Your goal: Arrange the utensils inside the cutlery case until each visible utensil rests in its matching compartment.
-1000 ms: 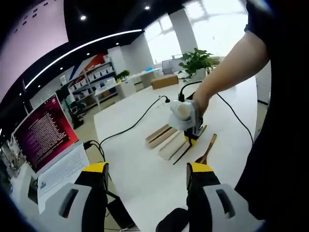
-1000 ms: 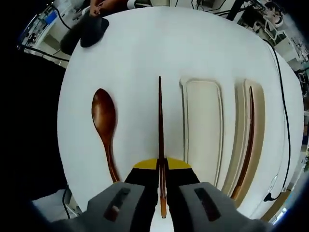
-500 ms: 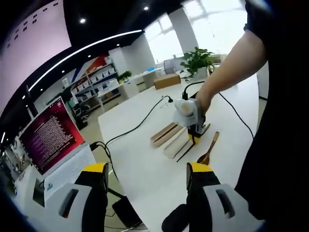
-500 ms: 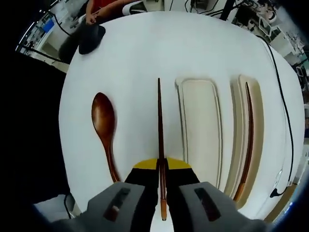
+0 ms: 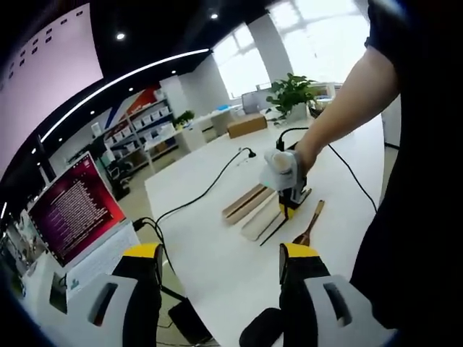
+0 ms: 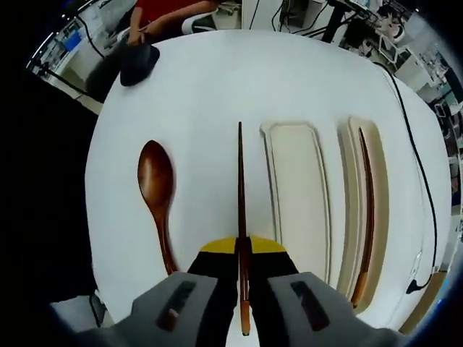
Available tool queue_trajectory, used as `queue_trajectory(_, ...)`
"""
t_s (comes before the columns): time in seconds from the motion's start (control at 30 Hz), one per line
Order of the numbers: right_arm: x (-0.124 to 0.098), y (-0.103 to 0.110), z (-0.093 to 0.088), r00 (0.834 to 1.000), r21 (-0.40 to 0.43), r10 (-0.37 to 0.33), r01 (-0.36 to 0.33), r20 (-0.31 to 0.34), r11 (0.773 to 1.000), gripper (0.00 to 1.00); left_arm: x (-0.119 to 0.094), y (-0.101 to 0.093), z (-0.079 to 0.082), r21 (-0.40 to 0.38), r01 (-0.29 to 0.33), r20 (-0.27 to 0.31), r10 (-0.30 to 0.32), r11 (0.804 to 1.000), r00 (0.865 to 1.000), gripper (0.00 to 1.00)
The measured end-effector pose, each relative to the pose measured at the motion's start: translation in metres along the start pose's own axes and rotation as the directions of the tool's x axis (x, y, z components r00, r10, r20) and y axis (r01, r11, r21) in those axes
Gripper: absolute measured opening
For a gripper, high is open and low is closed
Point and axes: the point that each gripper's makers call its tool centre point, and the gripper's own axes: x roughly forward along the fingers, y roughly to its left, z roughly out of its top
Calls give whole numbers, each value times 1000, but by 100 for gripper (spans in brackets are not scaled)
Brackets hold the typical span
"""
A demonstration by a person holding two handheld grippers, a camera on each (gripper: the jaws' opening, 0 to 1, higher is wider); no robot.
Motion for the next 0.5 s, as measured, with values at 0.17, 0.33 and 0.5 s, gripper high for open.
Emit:
queue_trajectory(0.17, 0, -1, 1, 1000, -10, -4, 4, 4, 1000, 0, -5, -2, 2, -10, 3, -1, -3, 1000, 1000, 67)
queue_trajectory(0.33, 0, -1, 2, 1000, -28, -8, 8, -3, 1000, 0, -9, -1, 1, -1, -4, -8, 4, 1000, 1000, 67)
queue_trajectory(0.5, 0, -2, 1, 1000, -44, -8, 7, -6, 999, 0, -12, -3, -1, -6, -9, -11, 9, 1000, 1000, 67)
